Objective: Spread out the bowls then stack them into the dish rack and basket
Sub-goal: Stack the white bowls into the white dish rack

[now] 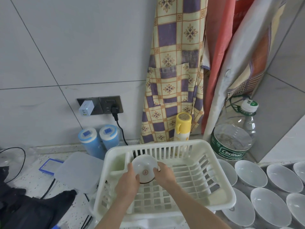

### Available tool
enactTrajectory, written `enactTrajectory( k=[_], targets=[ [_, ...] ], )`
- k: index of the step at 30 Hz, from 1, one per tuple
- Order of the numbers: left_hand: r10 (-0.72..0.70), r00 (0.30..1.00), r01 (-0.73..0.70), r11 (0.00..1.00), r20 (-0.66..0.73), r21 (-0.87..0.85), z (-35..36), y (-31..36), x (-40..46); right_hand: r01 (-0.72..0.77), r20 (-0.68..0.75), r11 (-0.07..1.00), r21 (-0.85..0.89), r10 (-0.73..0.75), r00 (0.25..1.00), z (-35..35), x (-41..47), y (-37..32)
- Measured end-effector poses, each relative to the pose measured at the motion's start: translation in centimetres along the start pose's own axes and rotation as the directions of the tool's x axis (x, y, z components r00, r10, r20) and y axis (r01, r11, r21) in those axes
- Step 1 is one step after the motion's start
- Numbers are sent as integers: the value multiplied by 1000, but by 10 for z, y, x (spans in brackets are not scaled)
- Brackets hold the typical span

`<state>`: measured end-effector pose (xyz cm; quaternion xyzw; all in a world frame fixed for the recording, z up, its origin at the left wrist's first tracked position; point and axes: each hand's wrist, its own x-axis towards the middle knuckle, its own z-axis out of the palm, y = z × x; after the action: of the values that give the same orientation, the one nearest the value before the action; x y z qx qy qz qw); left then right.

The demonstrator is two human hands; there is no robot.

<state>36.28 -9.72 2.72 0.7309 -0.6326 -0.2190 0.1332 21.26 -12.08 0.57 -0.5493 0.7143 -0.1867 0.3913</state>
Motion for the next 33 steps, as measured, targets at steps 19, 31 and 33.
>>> enactTrajectory(
  k=[19,31,33],
  targets=[
    [277,958,-147,697,74,-701,-11,48,-142,111,-281,815,569,66,958,-73,-172,53],
    [201,840,130,828,504,-546,106,88,-240,-23,-283,582,813,429,858,-114,-246,172],
    [91,816,247,838,570,-486,125,99,-249,-79,-204,539,839,445,872,-120,-249,190]
  ],
)
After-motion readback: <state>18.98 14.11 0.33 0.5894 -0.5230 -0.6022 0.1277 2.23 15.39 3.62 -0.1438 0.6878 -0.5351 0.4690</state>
